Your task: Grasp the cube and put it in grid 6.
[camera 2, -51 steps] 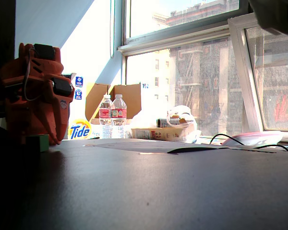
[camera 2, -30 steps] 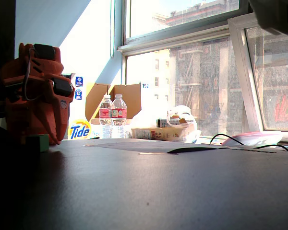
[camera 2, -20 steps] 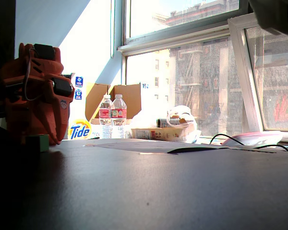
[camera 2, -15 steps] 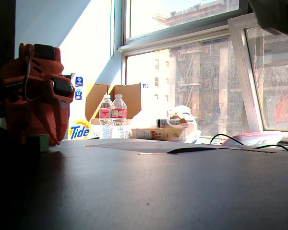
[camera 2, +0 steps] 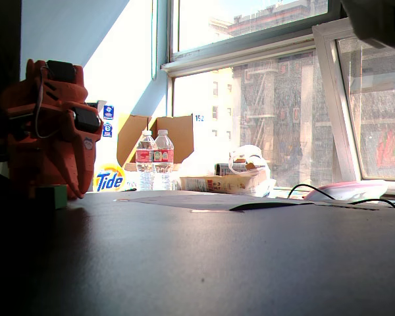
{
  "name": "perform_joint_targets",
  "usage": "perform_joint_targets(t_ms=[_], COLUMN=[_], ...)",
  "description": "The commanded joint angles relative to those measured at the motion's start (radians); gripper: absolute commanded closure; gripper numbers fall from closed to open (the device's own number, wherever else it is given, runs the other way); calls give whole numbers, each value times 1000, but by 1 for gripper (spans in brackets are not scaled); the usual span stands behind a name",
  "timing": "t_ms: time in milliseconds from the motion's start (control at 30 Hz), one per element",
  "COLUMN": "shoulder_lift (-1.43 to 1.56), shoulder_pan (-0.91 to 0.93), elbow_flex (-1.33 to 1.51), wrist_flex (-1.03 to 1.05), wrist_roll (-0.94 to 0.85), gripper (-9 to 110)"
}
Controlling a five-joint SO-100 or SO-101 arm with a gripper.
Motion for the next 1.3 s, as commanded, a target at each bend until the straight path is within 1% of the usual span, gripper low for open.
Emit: perform_joint_targets(t_ms=[0, 267, 367, 467, 567, 733, 933, 1067, 1167, 1267], shoulder_lift=[3, 5, -3, -81, -215, -509, -779, -922, -977, -991], shoulder_pan=[-6, -32, -26, -12, -12, 52, 179, 258, 290, 316], elbow_flex=[-3, -28, -98, -175, -256, -541, -739, -752, -709, -635], wrist_flex=[6, 26, 61, 63, 64, 189, 224, 158, 101, -2], wrist_roll=[-11, -18, -18, -35, -137, -319, -586, -746, -802, -834], gripper=[101, 101, 101, 101, 99, 86, 81, 81, 81, 79])
